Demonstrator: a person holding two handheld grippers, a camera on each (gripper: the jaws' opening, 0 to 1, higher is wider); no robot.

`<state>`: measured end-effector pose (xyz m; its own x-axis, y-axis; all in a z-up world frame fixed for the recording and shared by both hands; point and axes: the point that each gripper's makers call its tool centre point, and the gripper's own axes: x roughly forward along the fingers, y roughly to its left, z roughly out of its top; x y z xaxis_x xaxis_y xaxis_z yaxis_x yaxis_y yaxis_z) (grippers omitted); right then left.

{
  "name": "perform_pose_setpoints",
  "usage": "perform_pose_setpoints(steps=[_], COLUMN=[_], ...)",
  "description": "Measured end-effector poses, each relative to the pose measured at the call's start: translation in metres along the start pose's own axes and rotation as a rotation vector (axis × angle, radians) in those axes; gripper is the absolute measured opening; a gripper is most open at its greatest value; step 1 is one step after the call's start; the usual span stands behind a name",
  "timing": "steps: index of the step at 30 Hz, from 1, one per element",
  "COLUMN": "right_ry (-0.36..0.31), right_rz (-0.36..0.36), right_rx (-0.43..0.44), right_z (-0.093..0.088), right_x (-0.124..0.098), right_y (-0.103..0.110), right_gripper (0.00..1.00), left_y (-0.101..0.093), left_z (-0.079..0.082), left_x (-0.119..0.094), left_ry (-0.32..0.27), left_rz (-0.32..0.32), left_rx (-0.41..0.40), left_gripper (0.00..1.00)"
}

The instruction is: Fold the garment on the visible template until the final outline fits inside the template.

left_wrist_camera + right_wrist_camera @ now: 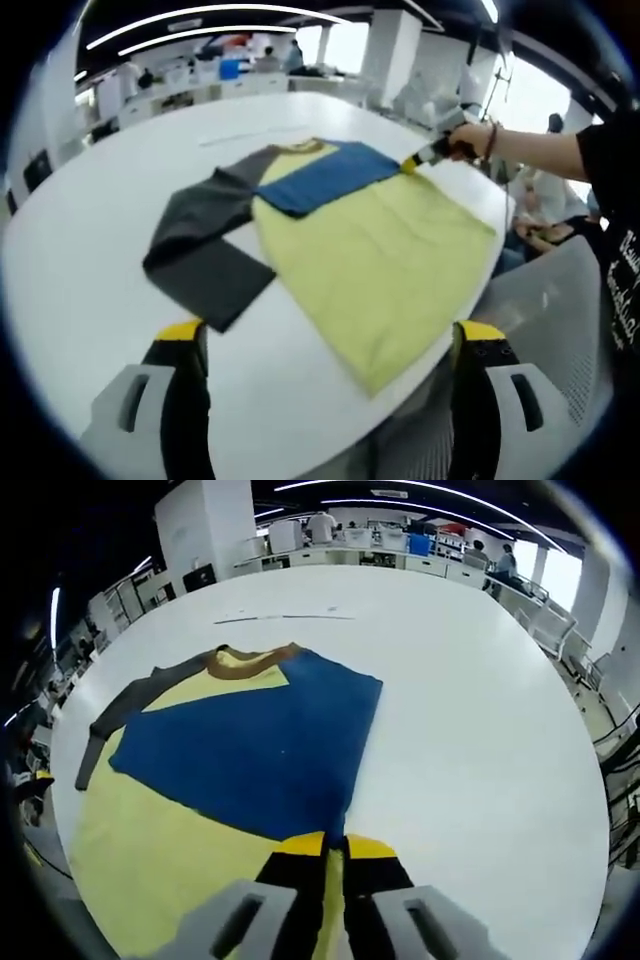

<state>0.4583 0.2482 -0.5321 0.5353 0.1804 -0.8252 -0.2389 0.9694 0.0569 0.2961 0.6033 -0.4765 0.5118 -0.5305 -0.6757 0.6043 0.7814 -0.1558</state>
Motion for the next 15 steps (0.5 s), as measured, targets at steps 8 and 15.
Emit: perform_pose_setpoints(steps=[8,15], right_ry=[0.016,0.028], right_rz=[-0.012,-0.025], right_rx=[-0.003,0.006], right_z=[0.000,-0.001], right_x=[0.001,0.000], right_y=[-0.010,-0.018], right_gripper=[0.00,0.00], left_y=[0.000,0.000], left_z=[0.001,0.000], left_x=[0.001,0.001], left_ry=[0.003,0.006], left_rz=[-0.002,-0.003], left_rx=[0.001,-0.001], left_gripper=[0.98,0.97])
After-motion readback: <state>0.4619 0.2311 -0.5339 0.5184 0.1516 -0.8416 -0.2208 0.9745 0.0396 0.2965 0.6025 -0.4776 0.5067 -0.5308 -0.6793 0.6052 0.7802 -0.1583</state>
